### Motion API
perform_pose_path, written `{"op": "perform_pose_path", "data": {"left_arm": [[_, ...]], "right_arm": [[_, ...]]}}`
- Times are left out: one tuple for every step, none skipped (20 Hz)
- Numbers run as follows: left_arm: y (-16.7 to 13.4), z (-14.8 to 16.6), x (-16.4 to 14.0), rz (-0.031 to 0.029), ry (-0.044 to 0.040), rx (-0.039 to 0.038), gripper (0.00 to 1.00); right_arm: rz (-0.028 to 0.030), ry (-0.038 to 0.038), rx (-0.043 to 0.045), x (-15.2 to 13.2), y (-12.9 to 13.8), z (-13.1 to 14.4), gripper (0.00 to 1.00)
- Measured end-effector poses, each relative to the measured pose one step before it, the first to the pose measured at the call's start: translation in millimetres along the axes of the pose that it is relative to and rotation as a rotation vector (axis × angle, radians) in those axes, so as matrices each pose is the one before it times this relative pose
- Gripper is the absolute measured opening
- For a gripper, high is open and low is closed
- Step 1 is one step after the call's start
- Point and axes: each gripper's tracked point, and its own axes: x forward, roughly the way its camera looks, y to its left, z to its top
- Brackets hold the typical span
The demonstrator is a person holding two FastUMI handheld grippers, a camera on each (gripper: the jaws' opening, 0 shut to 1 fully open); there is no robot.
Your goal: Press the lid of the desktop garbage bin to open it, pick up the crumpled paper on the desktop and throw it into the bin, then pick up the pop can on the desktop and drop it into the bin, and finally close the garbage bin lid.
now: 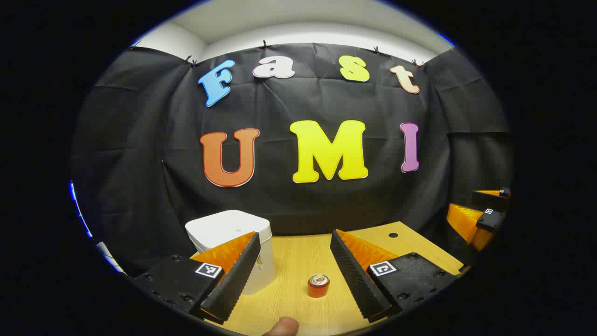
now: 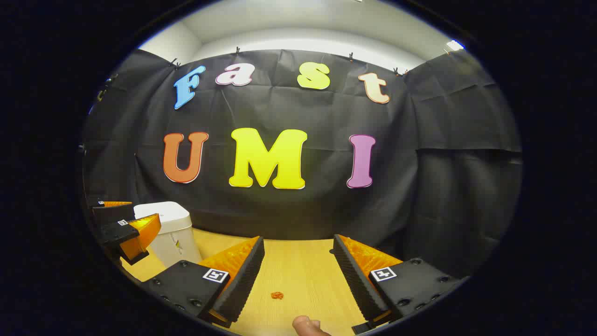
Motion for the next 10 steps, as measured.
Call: {"op": "perform_pose_path", "data": {"left_arm": [[0.20,1.96,1.79,-0.00068,-0.01000,0.00052,0.99],[-1.02,1.02,3.03,-0.00030,-0.00496,-0.00016,0.99],[-0.39,-0.72,2.70,0.00176,0.00716,0.00076,0.98],[-0.61,-2.40,0.73,-0.00433,0.00510,-0.00383,0.98],[-1.22,-1.04,1.59,-0.00086,0.00559,-0.00162,0.99],[-1.37,-1.67,1.34,-0.00079,0.00269,0.00052,0.99],[-1.58,-0.14,2.02,-0.00274,0.00503,0.00058,0.99],[-2.35,-1.84,1.40,-0.00378,0.00555,-0.00085,0.99],[-0.94,-0.41,1.22,-0.00248,-0.00136,-0.00050,0.99],[-0.95,0.43,1.22,-0.00068,0.00015,0.00195,0.99]], "right_arm": [[-0.00017,-0.00435,0.00110,3.49,-1.93,-0.35,0.94],[-0.00443,0.00237,-0.00043,2.47,-1.82,-0.88,0.94],[-0.00105,0.00888,-0.00199,1.06,-1.34,-3.02,0.94],[0.00318,0.00565,0.00243,0.43,0.47,-0.60,0.94],[-0.00101,-0.00107,0.00104,2.36,-0.45,0.99,0.94],[0.00568,-0.00431,-0.00281,1.85,0.09,1.94,0.94],[0.00009,-0.00004,-0.00926,2.40,1.25,-1.29,0.94],[0.00386,0.00279,-0.00718,2.19,0.04,-0.77,0.94],[0.01102,0.00512,-0.00028,1.05,3.54,-1.94,0.94],[0.00220,0.00488,-0.00086,1.14,0.48,-1.12,0.94]]}}
